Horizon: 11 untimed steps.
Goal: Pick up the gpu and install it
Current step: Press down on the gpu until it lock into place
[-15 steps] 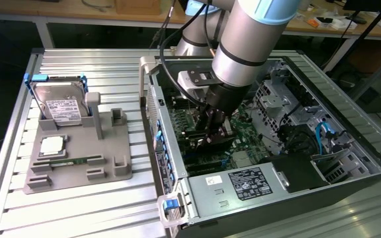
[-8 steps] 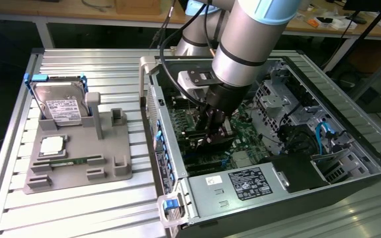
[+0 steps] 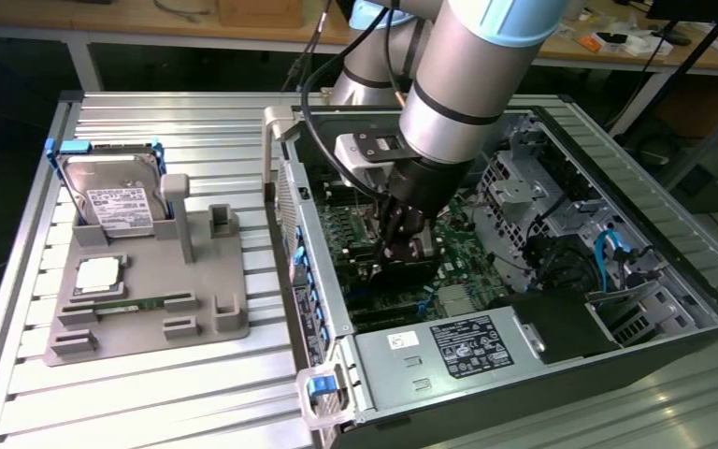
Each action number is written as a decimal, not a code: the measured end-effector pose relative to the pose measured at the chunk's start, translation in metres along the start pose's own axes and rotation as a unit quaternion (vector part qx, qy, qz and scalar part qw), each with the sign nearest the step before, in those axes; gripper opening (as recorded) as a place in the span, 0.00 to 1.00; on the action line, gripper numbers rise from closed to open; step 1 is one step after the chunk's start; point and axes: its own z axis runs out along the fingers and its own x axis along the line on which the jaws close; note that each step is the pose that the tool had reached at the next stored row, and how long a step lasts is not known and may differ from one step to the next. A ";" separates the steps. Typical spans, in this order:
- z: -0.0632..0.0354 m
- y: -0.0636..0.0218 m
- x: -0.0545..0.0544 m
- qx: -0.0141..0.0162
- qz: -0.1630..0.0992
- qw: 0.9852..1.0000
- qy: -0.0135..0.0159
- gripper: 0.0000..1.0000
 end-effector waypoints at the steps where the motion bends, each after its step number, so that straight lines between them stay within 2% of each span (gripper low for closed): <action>1: 0.0000 0.0000 0.000 0.000 0.000 1.000 0.000 0.16; 2: 0.0000 0.0000 0.000 0.000 0.000 1.000 0.000 0.11; 11: 0.0019 -0.0001 0.000 0.000 0.000 1.000 0.000 0.11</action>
